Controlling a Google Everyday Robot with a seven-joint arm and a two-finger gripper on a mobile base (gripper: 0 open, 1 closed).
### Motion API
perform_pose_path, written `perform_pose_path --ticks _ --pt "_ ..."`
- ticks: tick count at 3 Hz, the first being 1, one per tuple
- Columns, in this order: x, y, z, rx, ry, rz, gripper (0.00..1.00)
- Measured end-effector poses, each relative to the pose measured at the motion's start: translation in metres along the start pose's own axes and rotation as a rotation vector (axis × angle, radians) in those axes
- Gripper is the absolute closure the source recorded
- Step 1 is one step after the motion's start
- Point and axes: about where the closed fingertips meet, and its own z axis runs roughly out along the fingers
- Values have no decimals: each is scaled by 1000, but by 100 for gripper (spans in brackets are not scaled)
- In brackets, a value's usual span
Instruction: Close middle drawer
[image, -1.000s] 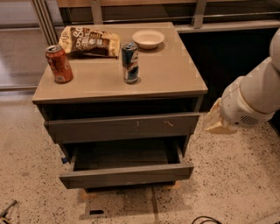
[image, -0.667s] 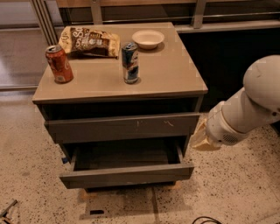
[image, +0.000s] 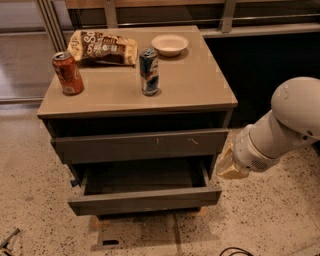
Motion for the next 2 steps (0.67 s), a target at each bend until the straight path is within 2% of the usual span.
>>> perform_pose_path --ticks 1,2 --pt "18 16 39 -6 -6 -20 100" --pt "39 28 99 -12 -50 -17 100"
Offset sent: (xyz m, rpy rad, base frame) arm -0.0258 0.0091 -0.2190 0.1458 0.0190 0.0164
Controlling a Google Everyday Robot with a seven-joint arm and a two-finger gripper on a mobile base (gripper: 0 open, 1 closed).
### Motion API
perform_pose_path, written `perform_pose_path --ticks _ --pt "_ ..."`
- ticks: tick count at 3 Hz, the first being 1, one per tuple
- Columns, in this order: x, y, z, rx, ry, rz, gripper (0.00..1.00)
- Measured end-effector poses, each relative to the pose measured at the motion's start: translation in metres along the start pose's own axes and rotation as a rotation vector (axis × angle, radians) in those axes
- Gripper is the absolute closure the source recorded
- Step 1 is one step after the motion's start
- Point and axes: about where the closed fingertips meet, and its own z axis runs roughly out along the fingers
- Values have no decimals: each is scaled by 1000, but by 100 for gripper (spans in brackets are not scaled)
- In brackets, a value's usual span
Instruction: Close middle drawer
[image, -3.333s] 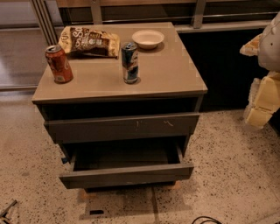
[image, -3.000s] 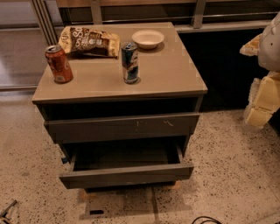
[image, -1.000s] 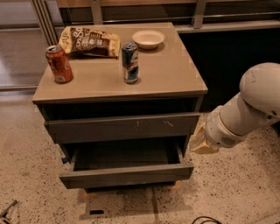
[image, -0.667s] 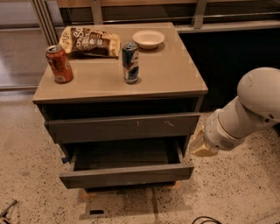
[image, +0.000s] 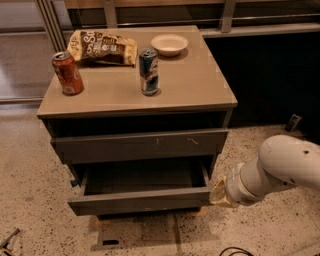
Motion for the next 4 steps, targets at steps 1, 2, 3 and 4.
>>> perform_pose_path --ticks 1,2,3,4 --pt "23 11 72 -64 -56 19 100" --pt "39 22 132 -117 -97 33 100" --pt "42 29 145 -141 -108 48 100" --pt "43 29 146 -142 -108 49 100"
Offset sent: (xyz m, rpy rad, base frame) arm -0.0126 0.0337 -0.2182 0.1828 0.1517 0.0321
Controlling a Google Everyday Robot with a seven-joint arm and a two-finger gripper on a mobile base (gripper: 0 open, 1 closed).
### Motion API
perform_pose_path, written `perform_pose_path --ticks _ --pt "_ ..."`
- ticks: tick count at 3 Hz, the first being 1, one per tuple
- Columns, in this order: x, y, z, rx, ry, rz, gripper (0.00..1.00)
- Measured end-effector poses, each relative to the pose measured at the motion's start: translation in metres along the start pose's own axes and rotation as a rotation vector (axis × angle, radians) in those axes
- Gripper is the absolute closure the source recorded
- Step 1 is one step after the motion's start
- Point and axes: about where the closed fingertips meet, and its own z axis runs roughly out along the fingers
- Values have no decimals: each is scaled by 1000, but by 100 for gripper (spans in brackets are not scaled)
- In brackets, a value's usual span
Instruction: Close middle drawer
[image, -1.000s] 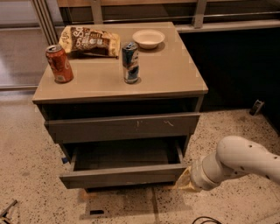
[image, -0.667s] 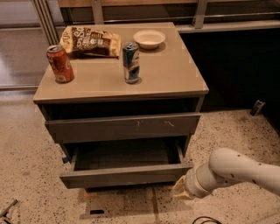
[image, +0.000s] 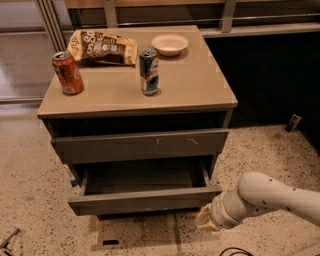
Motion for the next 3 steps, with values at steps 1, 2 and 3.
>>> perform_pose_path --ticks 1,2,3 --pt "5 -8 6 34 -5 -10 100" --pt "18 -24 36 135 -27 -72 100" --pt "19 -59 60 277 -78 -133 100"
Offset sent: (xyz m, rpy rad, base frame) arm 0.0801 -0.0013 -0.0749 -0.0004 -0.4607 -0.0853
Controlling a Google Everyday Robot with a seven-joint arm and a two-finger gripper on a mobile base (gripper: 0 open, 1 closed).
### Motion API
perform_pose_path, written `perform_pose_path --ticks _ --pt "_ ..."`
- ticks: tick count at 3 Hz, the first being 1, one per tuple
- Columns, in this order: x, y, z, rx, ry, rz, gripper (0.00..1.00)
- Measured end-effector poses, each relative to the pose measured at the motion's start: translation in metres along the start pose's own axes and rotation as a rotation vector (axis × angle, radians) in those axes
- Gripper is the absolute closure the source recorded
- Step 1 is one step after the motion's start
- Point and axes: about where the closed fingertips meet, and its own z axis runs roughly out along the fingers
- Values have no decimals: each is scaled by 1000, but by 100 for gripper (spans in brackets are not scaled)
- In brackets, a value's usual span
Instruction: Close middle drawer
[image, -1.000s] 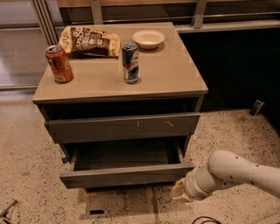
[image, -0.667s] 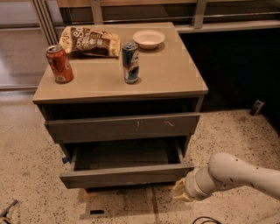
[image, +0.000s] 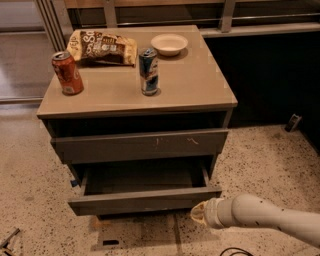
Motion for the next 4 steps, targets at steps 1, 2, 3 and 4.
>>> perform_pose_path --ticks 1,2,3,4 --pt "2 -33 34 160 -90 -61 100" --pt "2 -33 34 160 -90 -61 100" --pt "1 -42 39 231 -93 -96 100" --pt "-1 -55 42 293 -105 -124 100"
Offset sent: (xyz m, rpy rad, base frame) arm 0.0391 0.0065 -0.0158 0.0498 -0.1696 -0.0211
